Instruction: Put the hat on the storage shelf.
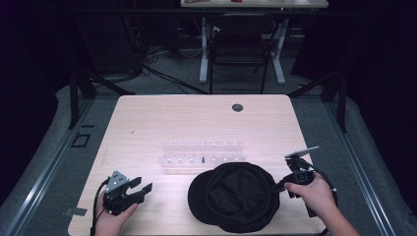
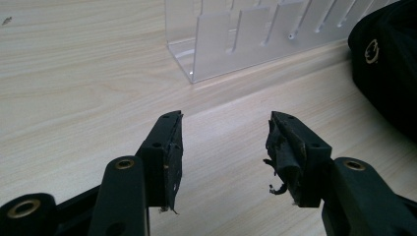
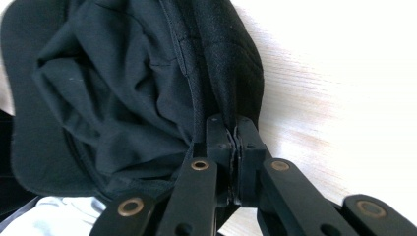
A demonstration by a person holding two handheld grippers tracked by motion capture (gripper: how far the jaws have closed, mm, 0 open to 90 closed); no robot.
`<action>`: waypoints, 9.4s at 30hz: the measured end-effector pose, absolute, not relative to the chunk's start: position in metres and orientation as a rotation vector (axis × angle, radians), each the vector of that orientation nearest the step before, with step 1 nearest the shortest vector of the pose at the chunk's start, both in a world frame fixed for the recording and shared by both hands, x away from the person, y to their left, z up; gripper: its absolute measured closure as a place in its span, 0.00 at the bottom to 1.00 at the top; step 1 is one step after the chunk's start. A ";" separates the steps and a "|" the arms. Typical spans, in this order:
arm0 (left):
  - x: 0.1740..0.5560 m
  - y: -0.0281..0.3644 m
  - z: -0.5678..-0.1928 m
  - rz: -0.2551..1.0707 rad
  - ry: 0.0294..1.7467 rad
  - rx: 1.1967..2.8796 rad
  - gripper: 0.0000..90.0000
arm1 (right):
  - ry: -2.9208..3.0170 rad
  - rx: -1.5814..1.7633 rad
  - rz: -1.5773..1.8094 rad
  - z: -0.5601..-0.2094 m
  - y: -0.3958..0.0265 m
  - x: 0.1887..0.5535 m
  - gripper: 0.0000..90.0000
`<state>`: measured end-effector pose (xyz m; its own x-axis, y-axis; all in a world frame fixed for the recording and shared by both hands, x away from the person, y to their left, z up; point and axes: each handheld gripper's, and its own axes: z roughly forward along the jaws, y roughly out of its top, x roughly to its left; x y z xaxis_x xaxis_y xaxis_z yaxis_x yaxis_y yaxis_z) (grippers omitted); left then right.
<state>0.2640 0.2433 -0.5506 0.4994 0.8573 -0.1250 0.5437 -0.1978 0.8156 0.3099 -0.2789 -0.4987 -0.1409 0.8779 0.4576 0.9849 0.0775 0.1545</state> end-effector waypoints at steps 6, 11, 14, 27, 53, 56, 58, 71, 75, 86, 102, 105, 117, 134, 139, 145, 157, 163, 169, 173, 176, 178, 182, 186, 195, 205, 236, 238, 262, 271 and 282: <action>0.265 0.247 -0.550 0.450 1.178 1.859 0.53 | -2.054 -1.851 -0.687 -0.489 -0.281 0.306 0.98; 0.265 0.247 -0.551 0.449 1.181 1.858 0.53 | -2.043 -1.836 -0.717 -0.482 -0.281 0.304 0.98; 0.265 0.247 -0.551 0.449 1.178 1.858 0.53 | -2.010 -1.825 -0.747 -0.478 -0.281 0.304 0.98; 0.265 0.247 -0.551 0.446 1.177 1.864 0.53 | -1.931 -1.721 -0.891 -0.445 -0.272 0.302 0.98; 0.265 0.246 -0.551 0.450 1.176 1.864 0.53 | -1.893 -1.595 -1.139 -0.395 -0.258 0.292 0.98; 0.265 0.247 -0.551 0.455 1.180 1.863 0.53 | -1.885 -1.591 -1.165 -0.390 -0.259 0.291 0.98; 0.265 0.246 -0.552 0.453 1.180 1.864 0.53 | -1.876 -1.589 -1.188 -0.386 -0.260 0.291 0.98; 0.265 0.246 -0.552 0.452 1.173 1.867 0.53 | -1.842 -1.567 -1.267 -0.365 -0.264 0.290 0.98; 0.266 0.246 -0.552 0.452 1.174 1.870 0.53 | -1.810 -1.558 -1.285 -0.361 -0.267 0.291 0.98; 0.266 0.246 -0.553 0.444 1.178 1.865 0.51 | -1.761 -1.551 -1.367 -0.340 -0.272 0.294 0.98; 0.266 0.246 -0.553 0.450 1.184 1.864 0.49 | -1.751 -1.531 -1.417 -0.327 -0.267 0.298 0.98; 0.266 0.245 -0.553 0.450 1.180 1.865 0.49 | -1.755 -1.528 -1.424 -0.324 -0.267 0.298 0.98; 0.267 0.242 -0.555 0.443 1.175 1.878 0.49 | -1.757 -1.549 -1.456 -0.312 -0.266 0.305 0.98; 0.266 0.241 -0.553 0.443 1.157 1.879 0.50 | -1.728 -1.540 -1.502 -0.304 -0.248 0.324 0.98; 0.266 0.241 -0.554 0.442 1.154 1.879 0.50 | -1.729 -1.535 -1.500 -0.305 -0.243 0.329 0.98; 0.266 0.241 -0.553 0.443 1.153 1.877 0.50 | -1.727 -1.548 -1.504 -0.304 -0.240 0.335 0.98; 0.266 0.239 -0.552 0.446 1.136 1.881 0.51 | -1.713 -1.570 -1.519 -0.304 -0.234 0.348 0.98; 0.265 0.241 -0.551 0.440 1.144 1.887 0.51 | -1.734 -1.578 -1.510 -0.303 -0.228 0.356 0.98; 0.266 0.240 -0.552 0.441 1.150 1.876 0.51 | -1.726 -1.581 -1.505 -0.304 -0.221 0.364 0.98; 0.266 0.241 -0.552 0.436 1.149 1.873 0.51 | -1.736 -1.581 -1.500 -0.303 -0.217 0.369 0.98; 0.266 0.241 -0.552 0.436 1.150 1.873 0.51 | -1.745 -1.581 -1.504 -0.303 -0.214 0.374 0.98; 0.266 0.241 -0.552 0.436 1.150 1.872 0.51 | -1.755 -1.584 -1.507 -0.303 -0.212 0.376 0.98; 0.266 0.241 -0.552 0.437 1.150 1.872 0.51 | -1.763 -1.578 -1.511 -0.305 -0.208 0.382 0.98; 0.267 0.240 -0.552 0.435 1.151 1.869 0.51 | -1.773 -1.581 -1.516 -0.307 -0.203 0.388 0.98; 0.267 0.241 -0.552 0.438 1.152 1.858 0.51 | -1.784 -1.580 -1.513 -0.310 -0.194 0.396 0.98; 0.266 0.239 -0.551 0.436 1.142 1.865 0.51 | -1.798 -1.588 -1.515 -0.312 -0.190 0.400 0.98; 0.285 0.186 -0.501 0.451 0.944 1.892 0.55 | -1.814 -1.534 -1.490 -0.321 -0.165 0.399 0.98; 0.288 0.176 -0.492 0.450 0.913 1.894 0.55 | -1.809 -1.532 -1.489 -0.322 -0.165 0.399 0.98; 0.298 0.123 -0.466 0.429 0.798 1.933 0.64 | -1.779 -1.513 -1.493 -0.325 -0.155 0.398 0.98; 0.301 0.109 -0.464 0.423 0.770 1.951 0.70 | -1.777 -1.508 -1.491 -0.325 -0.152 0.398 0.98; 0.304 0.094 -0.471 0.458 0.787 2.001 0.85 | -1.783 -1.505 -1.492 -0.325 -0.150 0.397 0.98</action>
